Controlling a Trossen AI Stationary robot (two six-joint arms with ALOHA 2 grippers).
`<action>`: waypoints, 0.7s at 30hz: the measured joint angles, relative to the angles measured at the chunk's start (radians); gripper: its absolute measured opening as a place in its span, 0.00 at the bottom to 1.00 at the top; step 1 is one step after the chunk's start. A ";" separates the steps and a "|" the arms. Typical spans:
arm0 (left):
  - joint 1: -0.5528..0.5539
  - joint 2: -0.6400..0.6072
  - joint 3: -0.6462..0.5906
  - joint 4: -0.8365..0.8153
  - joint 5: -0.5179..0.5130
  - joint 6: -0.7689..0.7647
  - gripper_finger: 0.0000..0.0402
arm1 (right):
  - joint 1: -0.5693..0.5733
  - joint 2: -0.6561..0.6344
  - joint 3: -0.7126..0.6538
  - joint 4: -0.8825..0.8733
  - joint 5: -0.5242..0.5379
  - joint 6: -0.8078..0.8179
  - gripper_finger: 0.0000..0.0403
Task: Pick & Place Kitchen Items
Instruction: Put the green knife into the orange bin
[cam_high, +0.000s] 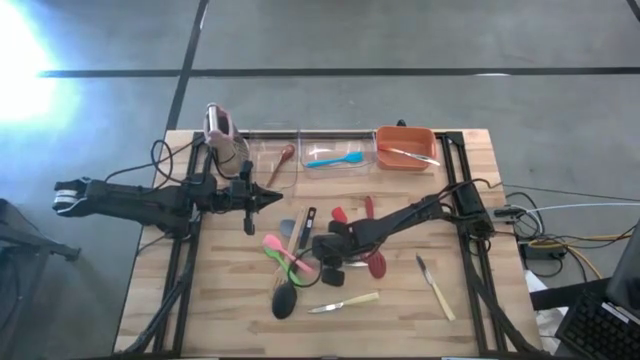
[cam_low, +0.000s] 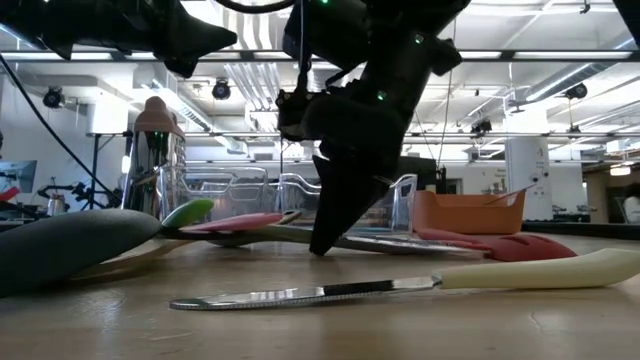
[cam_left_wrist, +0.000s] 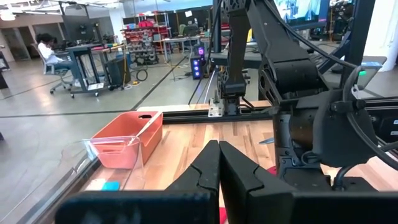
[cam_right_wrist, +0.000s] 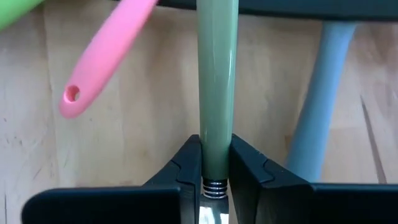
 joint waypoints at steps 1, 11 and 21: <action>0.000 0.000 0.000 -0.001 0.000 0.000 0.02 | 0.000 -0.002 0.010 -0.019 0.000 0.008 0.10; 0.000 0.000 0.000 -0.004 0.000 0.000 0.02 | 0.000 -0.039 0.137 -0.190 0.001 0.050 0.10; 0.000 0.000 0.000 -0.013 0.001 0.000 0.02 | -0.030 -0.191 0.165 -0.506 0.135 0.035 0.10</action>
